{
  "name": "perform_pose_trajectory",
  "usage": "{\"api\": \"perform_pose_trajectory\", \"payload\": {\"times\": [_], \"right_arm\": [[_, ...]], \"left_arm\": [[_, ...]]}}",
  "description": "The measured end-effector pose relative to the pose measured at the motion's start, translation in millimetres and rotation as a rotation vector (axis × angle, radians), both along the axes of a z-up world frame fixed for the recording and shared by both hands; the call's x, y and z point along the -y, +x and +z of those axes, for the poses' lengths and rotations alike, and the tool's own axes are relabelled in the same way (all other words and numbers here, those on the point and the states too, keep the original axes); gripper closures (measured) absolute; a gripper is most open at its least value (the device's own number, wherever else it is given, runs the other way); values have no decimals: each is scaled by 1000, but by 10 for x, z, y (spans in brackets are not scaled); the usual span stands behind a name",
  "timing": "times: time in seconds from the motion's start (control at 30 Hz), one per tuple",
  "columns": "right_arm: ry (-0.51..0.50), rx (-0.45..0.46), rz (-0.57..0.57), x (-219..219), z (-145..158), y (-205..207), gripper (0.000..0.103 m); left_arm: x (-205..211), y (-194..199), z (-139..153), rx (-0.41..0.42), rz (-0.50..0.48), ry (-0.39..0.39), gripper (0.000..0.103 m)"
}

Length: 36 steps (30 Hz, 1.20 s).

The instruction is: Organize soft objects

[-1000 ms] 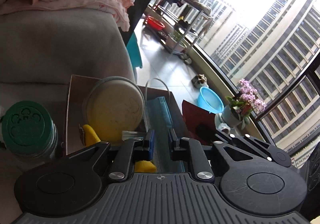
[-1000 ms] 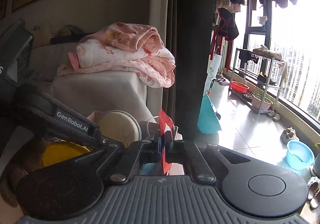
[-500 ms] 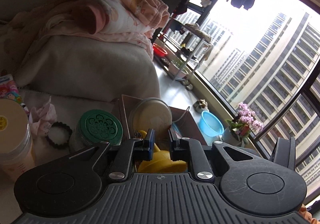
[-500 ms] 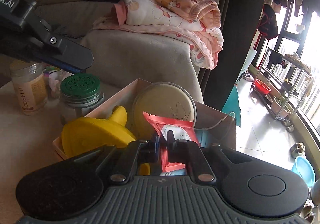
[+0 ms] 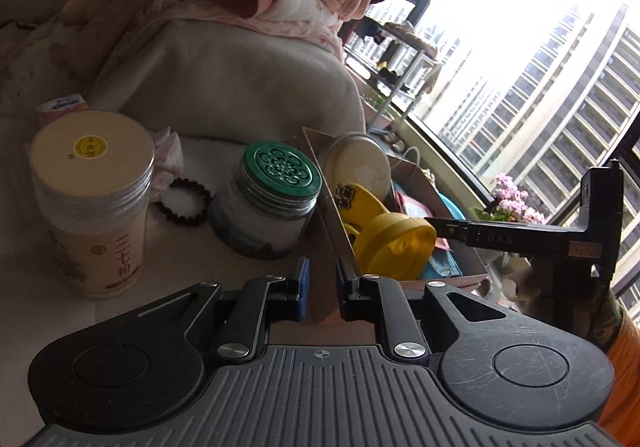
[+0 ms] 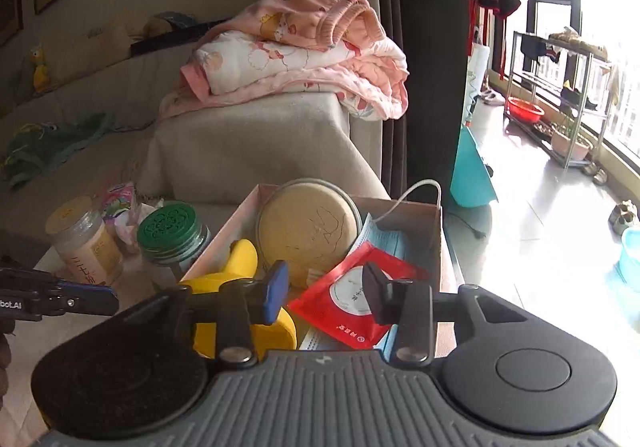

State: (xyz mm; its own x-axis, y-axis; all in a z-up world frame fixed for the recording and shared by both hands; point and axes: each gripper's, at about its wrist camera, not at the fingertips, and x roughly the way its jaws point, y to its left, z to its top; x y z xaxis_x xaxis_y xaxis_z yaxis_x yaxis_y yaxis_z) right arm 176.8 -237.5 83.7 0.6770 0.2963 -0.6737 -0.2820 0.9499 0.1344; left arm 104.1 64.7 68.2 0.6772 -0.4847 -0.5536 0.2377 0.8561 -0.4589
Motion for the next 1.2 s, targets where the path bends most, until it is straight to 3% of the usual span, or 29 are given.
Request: {"api": "perform_pose_trajectory", "payload": {"times": [0.03, 0.17, 0.3, 0.4, 0.53, 0.63, 0.73, 0.87, 1.1, 1.2], "right_arm": [[13, -78, -21, -1, -126, 111, 76], [14, -91, -47, -57, -13, 99, 76], [-31, 25, -7, -339, 586, -134, 75], [14, 84, 58, -719, 1192, -209, 65], [45, 116, 184, -1433, 1755, -152, 57], [38, 77, 289, -1978, 1904, -12, 49], [39, -58, 343, -2394, 1740, 258, 48], [25, -260, 358, -2708, 1184, 682, 48], [-79, -411, 366, -3158, 356, 1244, 48], [-151, -423, 404, -3398, 96, 1403, 48]], "left_arm": [[-79, -33, 24, -1, 19, 0, 87], [-480, -213, 188, 38, 96, 48, 87], [-998, -335, 466, 111, 215, 122, 87], [-1404, -389, 704, 143, 309, 123, 87], [-1825, -399, 898, 140, 394, 75, 87], [-1980, -286, 821, 72, 404, 63, 87], [-2060, -93, 569, -15, 386, 68, 87], [-2102, 182, 198, -67, 333, 40, 87], [-2181, 690, -166, -74, 300, 0, 87], [-2213, 803, -246, -71, 304, -26, 87]]}}
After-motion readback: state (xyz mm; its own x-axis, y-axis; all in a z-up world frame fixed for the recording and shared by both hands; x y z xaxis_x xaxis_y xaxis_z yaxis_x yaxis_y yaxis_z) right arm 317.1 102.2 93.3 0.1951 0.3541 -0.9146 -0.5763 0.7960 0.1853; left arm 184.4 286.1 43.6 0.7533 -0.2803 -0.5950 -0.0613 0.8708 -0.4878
